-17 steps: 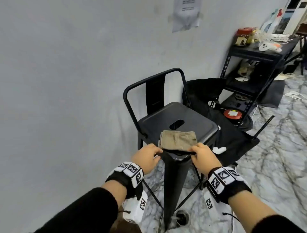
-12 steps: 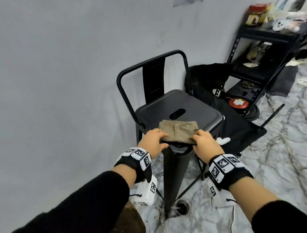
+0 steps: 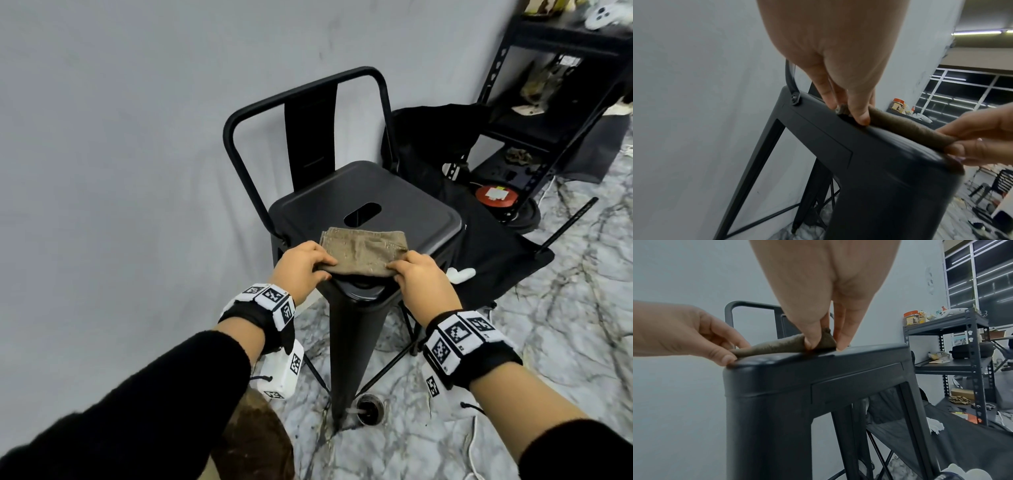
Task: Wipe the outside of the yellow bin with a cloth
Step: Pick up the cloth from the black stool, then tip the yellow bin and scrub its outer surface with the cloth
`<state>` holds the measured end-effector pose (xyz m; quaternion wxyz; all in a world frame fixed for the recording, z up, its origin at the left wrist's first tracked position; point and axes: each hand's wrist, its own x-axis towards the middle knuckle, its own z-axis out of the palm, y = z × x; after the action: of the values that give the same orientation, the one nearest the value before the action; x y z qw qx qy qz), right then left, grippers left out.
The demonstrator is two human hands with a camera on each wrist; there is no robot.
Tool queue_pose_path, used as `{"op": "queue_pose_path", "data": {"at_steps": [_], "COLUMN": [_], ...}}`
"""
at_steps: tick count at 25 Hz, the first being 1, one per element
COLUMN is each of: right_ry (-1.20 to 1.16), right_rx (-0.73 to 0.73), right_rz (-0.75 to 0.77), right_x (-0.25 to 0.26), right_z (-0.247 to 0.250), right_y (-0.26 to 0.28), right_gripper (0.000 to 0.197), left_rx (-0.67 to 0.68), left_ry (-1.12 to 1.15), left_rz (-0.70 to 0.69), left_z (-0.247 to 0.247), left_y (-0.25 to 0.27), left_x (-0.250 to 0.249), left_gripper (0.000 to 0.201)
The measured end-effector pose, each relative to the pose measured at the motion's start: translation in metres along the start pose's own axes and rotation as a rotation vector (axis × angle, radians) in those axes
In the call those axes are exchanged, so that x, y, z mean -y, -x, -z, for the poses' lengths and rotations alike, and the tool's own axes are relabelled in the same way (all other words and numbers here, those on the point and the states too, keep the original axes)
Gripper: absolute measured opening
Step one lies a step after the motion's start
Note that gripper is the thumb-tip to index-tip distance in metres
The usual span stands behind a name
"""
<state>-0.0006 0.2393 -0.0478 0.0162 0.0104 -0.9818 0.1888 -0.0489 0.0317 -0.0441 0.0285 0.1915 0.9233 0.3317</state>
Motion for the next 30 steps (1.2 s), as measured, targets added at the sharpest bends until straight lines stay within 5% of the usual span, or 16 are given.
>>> {"op": "queue_pose_path", "data": {"at_steps": [9,15,22,30], "right_ry": [0.047,0.029,-0.185,-0.213], "right_rx": [-0.037,0.142,0.282,0.345], "right_rz": [0.152,0.293,0.403,0.543], "right_x": [0.041,0.122,0.225,0.274], "right_z": [-0.013,-0.056,-0.168,-0.385], "right_y": [0.019,0.028,0.047,0.049], "right_gripper": [0.023,0.027,0.023,0.024], "left_rx": [0.034,-0.079,-0.241,-0.512], "left_ry": [-0.108,-0.084,-0.077,0.043], "left_rz": [0.033,0.202,0.489,0.705], "left_z": [0.022,0.069,0.089,-0.01], "left_y": [0.048,0.122,0.238,0.324], "left_x": [0.024,0.085,0.183,0.362], "left_gripper": [0.018,0.018,0.017,0.014]}}
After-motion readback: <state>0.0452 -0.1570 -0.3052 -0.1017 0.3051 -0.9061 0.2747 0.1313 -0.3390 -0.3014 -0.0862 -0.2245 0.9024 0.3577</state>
